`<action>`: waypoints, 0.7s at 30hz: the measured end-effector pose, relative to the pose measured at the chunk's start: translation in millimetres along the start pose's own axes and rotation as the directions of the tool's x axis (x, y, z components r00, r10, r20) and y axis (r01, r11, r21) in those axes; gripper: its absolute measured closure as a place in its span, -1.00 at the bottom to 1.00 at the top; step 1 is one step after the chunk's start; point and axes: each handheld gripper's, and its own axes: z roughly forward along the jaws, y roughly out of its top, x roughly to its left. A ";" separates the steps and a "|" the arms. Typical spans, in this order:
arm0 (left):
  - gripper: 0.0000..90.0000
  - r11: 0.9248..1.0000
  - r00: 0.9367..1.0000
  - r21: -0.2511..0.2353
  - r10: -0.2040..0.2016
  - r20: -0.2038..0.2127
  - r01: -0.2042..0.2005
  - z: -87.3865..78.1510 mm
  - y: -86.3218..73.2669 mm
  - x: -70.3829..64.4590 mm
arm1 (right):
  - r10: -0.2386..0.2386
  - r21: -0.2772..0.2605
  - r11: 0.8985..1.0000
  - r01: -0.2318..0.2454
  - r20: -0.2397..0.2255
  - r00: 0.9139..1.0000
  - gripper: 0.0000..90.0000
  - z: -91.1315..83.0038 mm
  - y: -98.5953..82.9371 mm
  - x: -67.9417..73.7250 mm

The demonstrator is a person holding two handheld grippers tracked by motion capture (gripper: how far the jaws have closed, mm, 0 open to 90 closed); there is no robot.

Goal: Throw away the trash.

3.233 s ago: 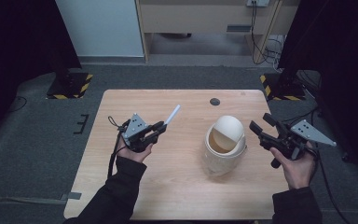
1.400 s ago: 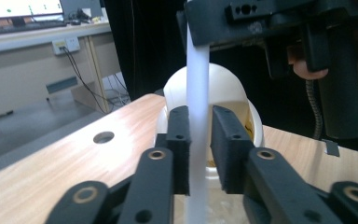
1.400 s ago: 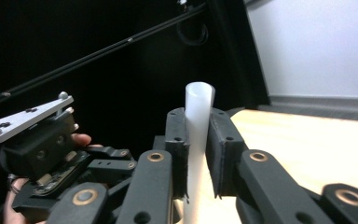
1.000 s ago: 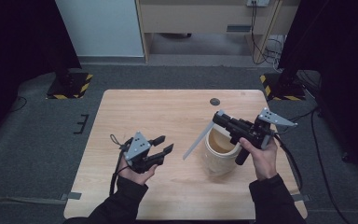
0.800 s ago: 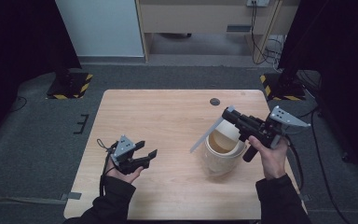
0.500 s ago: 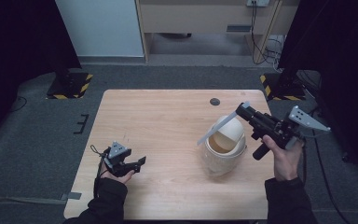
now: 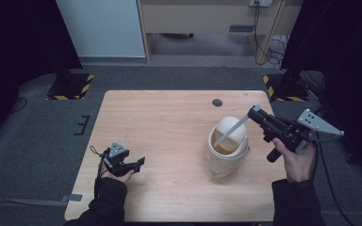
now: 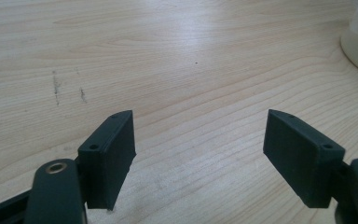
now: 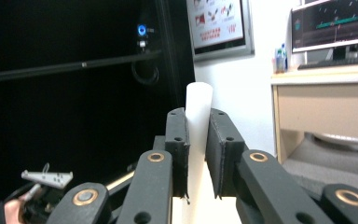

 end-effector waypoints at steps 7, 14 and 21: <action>-0.46 1.000 1.000 -0.007 0.002 0.001 -0.002 -0.5 0.7 1.3 | 0.002 0.041 0.999 -0.002 -0.007 1.000 0.56 11.6 -10.1 1.5; -0.46 1.000 1.000 -0.019 -0.004 -0.001 0.004 -2.6 1.1 4.1 | 0.014 0.020 1.000 -0.016 0.065 0.998 0.32 2.0 -10.4 -12.7; -0.47 1.000 1.000 -0.017 0.000 -0.004 0.000 -1.6 0.4 10.3 | 0.003 0.096 0.995 -0.024 0.220 0.975 -0.08 -8.3 -39.4 -48.0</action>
